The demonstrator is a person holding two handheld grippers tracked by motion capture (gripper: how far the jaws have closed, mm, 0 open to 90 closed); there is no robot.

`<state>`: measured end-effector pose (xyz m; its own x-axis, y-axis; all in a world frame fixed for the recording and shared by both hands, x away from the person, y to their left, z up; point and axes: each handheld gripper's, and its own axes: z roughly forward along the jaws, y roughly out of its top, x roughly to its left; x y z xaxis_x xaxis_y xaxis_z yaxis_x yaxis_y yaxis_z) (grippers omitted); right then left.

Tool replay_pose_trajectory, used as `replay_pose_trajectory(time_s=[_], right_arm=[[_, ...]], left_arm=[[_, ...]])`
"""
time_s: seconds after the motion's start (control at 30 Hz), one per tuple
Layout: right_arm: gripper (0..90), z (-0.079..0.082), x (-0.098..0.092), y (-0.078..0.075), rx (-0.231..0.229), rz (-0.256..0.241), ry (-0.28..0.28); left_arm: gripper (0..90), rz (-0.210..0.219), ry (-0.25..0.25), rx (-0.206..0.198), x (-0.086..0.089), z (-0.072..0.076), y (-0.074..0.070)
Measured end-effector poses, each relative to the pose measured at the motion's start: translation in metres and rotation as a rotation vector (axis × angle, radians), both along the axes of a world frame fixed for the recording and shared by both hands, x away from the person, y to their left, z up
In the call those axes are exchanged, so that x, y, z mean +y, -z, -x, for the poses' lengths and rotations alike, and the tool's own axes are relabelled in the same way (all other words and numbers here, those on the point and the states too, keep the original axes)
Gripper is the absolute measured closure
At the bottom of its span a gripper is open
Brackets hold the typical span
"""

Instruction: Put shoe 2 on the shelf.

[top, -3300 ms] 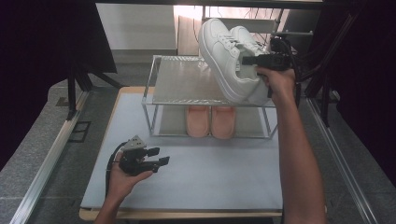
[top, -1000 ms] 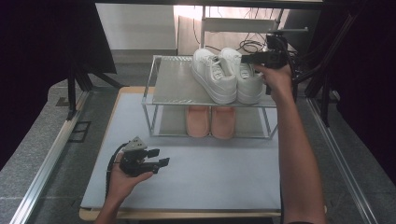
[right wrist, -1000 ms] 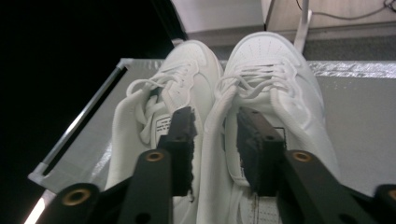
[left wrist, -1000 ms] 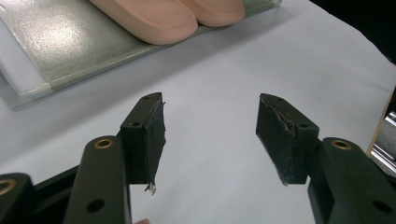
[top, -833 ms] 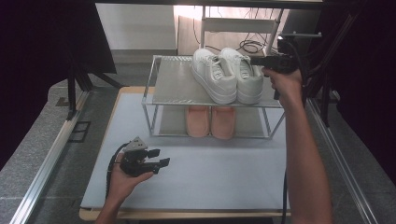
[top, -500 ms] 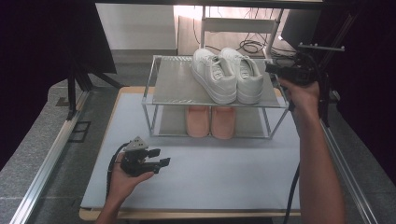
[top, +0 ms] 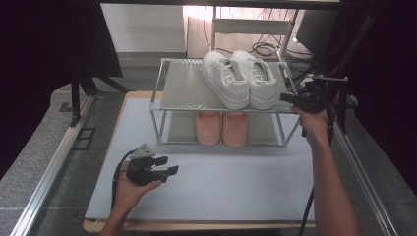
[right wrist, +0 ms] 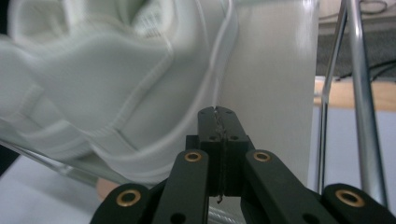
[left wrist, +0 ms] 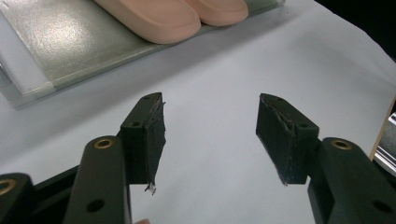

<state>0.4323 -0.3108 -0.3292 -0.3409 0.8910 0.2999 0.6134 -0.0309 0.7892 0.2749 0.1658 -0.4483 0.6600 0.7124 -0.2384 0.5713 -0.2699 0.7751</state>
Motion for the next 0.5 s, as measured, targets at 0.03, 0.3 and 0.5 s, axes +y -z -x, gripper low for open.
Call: replay_pose_trajectory(time_s=[0.03, 0.3, 0.5], right_arm=[[90.0, -0.001, 0.001, 0.004, 0.006, -0.009, -0.002], [90.0, 0.000, 0.012, 0.011, -0.008, 0.013, -0.004], [90.0, 0.001, 0.013, 0.012, -0.008, -0.029, -0.015]], left_arm=[[42.7, 0.001, 0.000, 0.000, 0.000, 0.000, 0.000], [42.7, 0.002, -0.004, 0.000, 0.002, 0.000, 0.001], [42.7, 0.000, -0.003, 0.000, 0.002, 0.001, 0.001]])
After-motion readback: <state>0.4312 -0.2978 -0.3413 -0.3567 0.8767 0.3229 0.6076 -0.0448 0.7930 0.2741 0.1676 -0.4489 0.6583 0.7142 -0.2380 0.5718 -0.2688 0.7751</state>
